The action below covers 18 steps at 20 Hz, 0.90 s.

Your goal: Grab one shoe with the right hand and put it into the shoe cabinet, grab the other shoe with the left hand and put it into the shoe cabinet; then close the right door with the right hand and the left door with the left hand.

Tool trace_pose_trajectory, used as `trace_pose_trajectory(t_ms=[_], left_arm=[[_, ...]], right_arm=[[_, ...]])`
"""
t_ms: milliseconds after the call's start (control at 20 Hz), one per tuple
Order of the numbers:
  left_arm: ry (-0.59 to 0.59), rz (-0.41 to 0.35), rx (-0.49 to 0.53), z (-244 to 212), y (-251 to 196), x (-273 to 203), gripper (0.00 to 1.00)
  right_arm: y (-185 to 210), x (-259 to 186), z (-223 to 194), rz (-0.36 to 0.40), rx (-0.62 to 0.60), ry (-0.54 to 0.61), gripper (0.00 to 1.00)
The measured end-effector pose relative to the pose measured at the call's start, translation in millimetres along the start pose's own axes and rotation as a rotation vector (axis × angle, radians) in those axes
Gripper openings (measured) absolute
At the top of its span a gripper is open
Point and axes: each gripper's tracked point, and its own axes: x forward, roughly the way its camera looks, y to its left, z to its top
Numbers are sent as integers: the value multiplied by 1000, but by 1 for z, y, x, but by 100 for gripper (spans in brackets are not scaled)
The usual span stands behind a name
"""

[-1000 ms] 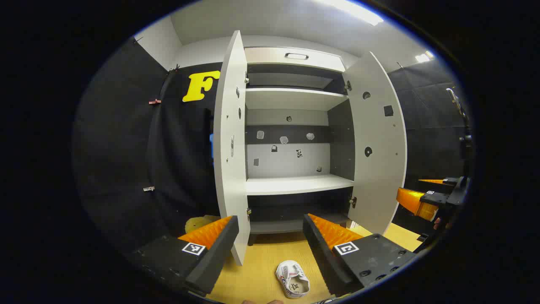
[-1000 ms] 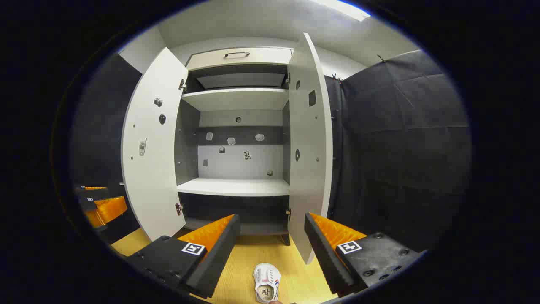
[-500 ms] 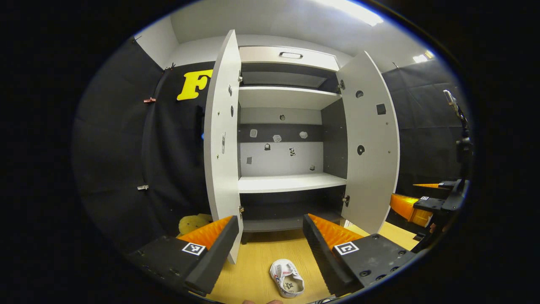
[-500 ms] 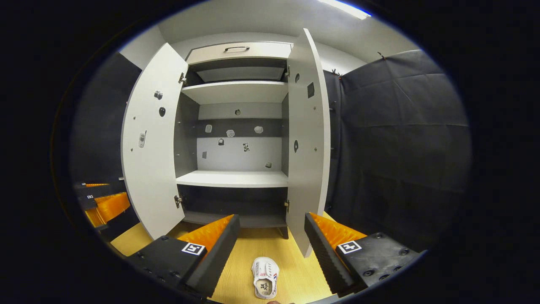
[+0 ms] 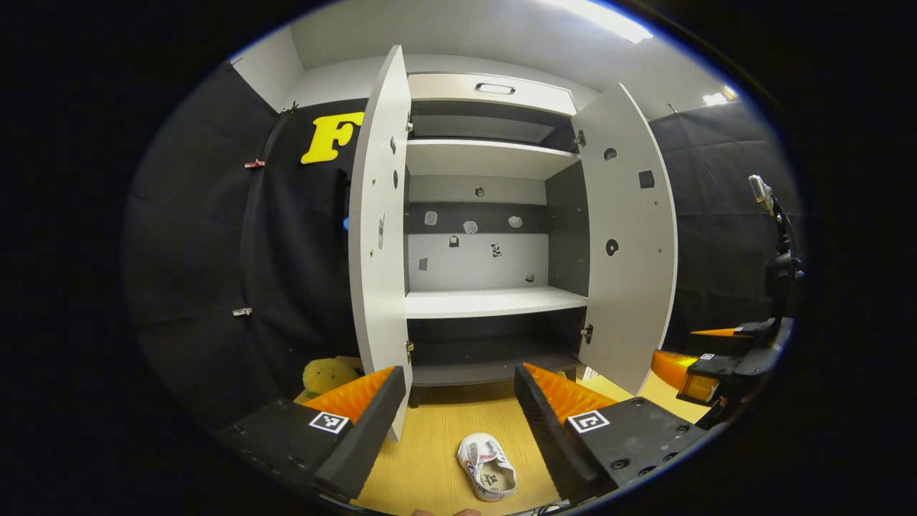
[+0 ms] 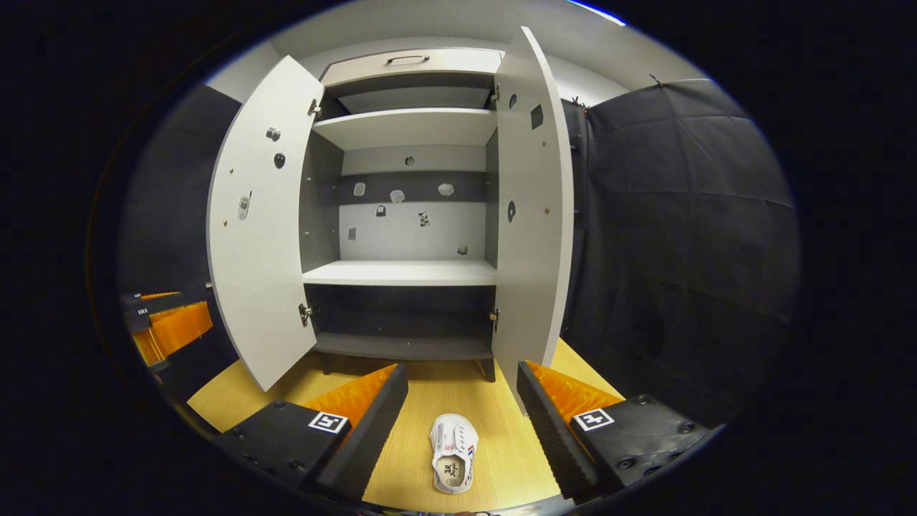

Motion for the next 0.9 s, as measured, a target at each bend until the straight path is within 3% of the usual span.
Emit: trace_pose_trajectory(t_ms=[200,550,900], left_arm=[[17,-8,3,-6,2,4,95],[70,-3,-23,-27,15,8,95],[157,25,-40,-56,32,12,95]], right_arm=[[13,13,-30,33,18,79,98],[45,34,-132,129,65,364,99],[49,48,-229,129,175,615,99]])
